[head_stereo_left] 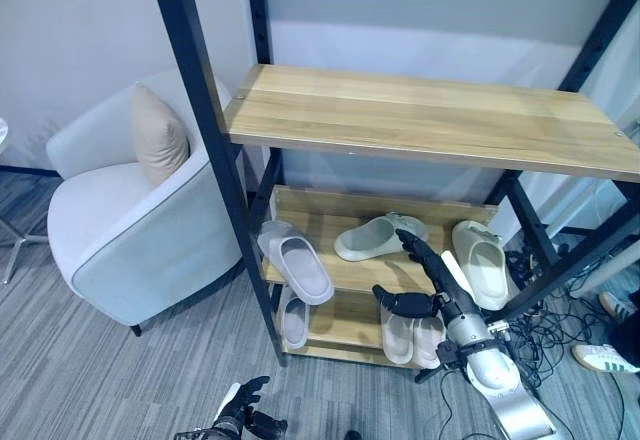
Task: Arrange the slippers neatly on the shoe rack.
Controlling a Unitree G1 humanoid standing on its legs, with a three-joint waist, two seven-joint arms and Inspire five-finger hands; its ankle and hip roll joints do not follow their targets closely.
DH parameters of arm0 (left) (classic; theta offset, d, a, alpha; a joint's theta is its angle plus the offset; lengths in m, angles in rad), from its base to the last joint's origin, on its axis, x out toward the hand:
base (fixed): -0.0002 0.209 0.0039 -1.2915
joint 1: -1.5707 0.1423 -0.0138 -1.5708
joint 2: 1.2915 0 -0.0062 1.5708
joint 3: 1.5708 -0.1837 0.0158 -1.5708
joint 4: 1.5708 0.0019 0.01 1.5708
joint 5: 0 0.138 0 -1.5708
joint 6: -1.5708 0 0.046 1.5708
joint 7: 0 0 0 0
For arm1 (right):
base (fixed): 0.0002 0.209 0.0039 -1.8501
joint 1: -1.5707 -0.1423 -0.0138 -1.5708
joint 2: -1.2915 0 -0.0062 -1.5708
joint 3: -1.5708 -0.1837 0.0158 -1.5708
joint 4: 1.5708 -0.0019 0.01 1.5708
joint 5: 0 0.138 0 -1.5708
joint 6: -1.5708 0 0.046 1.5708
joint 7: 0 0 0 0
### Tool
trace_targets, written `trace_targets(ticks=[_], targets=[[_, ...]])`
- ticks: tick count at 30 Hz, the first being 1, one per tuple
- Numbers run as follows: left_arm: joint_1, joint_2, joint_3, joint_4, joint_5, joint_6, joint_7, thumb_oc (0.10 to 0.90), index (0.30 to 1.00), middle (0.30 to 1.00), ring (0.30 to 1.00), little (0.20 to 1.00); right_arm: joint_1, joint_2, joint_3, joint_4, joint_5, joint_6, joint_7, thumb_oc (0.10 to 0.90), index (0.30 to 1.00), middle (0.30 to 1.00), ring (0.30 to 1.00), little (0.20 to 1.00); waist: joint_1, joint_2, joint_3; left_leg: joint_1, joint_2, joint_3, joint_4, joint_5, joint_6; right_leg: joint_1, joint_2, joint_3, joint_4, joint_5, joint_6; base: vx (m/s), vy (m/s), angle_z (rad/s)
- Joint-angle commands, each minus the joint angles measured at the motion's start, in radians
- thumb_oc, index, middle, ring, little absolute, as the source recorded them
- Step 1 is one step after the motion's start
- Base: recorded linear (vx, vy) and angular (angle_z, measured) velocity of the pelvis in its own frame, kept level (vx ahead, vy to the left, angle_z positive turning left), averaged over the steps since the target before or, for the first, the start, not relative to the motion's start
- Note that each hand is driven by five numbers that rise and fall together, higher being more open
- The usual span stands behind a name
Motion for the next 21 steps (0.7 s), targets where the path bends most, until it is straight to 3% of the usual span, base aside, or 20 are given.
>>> trace_targets(ticks=[1, 9, 15, 21], targets=[[-0.016, -0.001, -0.052, 0.033, 0.011, -0.041, 0.009, 0.8, 0.9, 0.9, 0.9, 0.9, -0.192, -0.02, -0.019, -0.019, -0.011, -0.087, -0.087, 0.8, 0.9, 0.9, 0.9, 0.9, 0.047, -0.032, 0.0, -0.068, -0.025, 0.021, 0.002, 0.042, -0.005, 0.075, -0.023, -0.008, 0.005, -0.03, 0.056, -0.02, 0.011, 0.08], [-0.037, 0.018, -0.071, 0.037, -0.009, -0.04, 0.02, 0.8, 0.9, 0.9, 0.9, 0.9, -0.418, -0.008, 0.058, 0.154, 0.009, -0.072, -0.141, 0.8, 0.9, 0.9, 0.9, 0.9, 0.113, -0.047, 0.046, -0.108, -0.023, -0.003, 0.002, 0.052, 0.003, 0.037, -0.011, -0.008, 0.005, -0.027, 0.054, -0.01, 0.003, 0.03], [-0.053, 0.032, -0.076, 0.039, -0.037, -0.039, 0.03, 0.8, 0.9, 0.9, 0.9, 0.9, -0.497, 0.027, 0.079, 0.272, 0.107, -0.069, -0.148, 0.8, 0.9, 0.9, 0.9, 0.9, 0.152, -0.063, 0.077, -0.135, -0.024, -0.029, 0.002, 0.063, 0.007, 0.019, -0.006, -0.019, 0.005, -0.028, 0.049, -0.01, 0.004, 0.11], [-0.065, 0.039, -0.081, 0.037, -0.042, -0.041, 0.035, 0.8, 0.9, 0.9, 0.9, 0.9, -0.535, 0.027, 0.091, 0.311, 0.117, -0.069, -0.153, 0.8, 0.9, 0.9, 0.9, 0.9, 0.167, -0.073, 0.1, -0.153, -0.025, -0.049, 0.002, 0.072, 0.009, 0.006, -0.006, -0.036, 0.005, -0.028, 0.048, -0.02, 0.0, 0.11]])
